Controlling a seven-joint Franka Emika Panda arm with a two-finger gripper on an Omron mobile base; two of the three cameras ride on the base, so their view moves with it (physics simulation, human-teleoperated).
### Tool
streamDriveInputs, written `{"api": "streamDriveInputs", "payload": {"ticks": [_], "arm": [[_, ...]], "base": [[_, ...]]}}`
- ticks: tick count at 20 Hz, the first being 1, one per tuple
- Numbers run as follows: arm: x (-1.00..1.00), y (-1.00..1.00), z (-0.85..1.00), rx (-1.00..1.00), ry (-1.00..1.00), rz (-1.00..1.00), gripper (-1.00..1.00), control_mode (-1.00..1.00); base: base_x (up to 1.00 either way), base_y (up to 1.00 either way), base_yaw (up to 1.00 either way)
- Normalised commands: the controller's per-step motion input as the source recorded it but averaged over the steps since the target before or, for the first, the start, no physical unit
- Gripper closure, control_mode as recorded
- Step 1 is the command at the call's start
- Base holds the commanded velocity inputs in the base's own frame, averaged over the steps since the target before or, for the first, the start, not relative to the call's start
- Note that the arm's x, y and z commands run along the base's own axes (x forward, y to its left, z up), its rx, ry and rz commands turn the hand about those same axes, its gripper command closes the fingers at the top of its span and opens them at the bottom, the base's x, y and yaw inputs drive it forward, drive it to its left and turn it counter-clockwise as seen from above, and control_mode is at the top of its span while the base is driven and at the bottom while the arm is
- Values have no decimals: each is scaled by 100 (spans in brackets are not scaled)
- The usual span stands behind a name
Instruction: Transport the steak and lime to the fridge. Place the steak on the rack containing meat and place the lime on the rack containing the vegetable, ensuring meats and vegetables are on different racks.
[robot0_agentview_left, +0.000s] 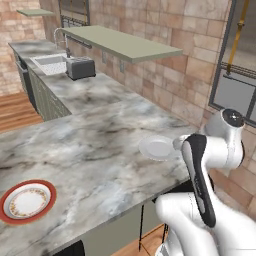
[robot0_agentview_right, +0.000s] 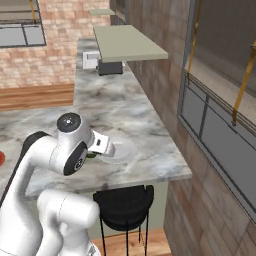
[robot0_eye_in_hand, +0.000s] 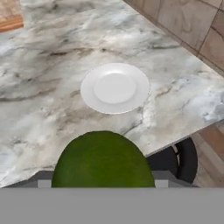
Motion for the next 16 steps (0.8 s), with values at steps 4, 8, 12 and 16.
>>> {"api": "streamDriveInputs", "payload": {"ticks": [4,8,12,16], "arm": [[-100,0,90,0,-23,0,100,-100],[-81,0,93,-1,11,0,100,-100],[-62,0,100,-1,21,0,100,-100],[-71,12,65,-2,6,0,100,-100]], "base": [[0,0,0],[0,0,0],[0,0,0],[0,0,0]]}}
